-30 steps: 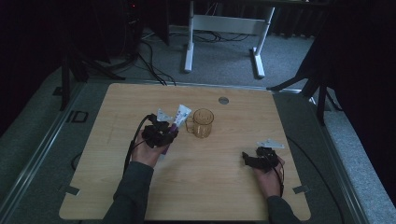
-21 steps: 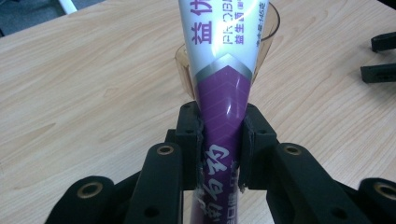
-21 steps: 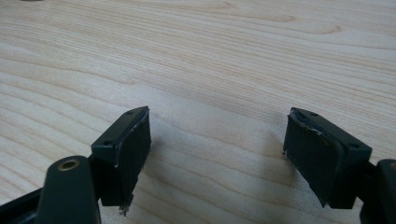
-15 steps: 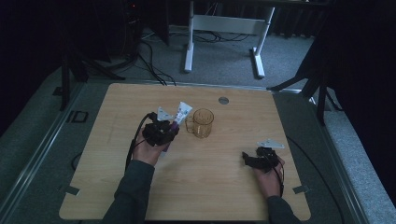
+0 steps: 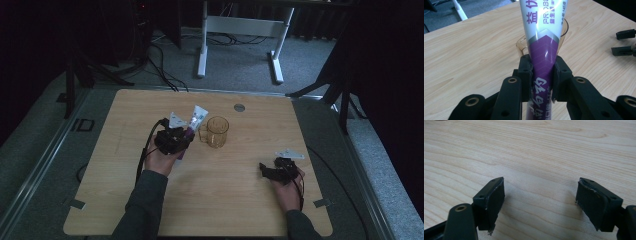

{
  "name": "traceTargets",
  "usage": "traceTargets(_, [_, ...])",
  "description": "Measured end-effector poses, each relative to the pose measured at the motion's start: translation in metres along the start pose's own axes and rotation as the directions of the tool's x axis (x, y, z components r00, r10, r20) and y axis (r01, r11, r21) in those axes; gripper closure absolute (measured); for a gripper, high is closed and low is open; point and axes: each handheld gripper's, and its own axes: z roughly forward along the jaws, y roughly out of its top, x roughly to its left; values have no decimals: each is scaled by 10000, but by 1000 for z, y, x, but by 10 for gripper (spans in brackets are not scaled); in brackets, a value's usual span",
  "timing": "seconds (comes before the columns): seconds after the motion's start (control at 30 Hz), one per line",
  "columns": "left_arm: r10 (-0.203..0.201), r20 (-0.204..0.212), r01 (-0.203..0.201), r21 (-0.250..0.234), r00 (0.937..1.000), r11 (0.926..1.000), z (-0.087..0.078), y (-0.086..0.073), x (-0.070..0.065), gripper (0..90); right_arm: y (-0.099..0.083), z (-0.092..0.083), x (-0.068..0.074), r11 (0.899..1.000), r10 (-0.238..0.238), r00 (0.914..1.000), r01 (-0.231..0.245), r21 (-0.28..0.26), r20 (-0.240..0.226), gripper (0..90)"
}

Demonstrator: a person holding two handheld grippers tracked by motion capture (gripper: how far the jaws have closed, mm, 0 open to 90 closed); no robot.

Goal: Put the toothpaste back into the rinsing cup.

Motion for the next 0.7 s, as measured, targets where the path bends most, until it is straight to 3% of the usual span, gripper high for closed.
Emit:
traceTargets(0.2, [100,60,-99,-123,9999,9999,0,2,1,729,0,0,0,10000,3,10000,-3,0,0,229])
traceTargets(0.7, [-206,237,220,-585,9995,9980,0,10,3,729,0,0,0,10000,0,10000,0,7,-3,229])
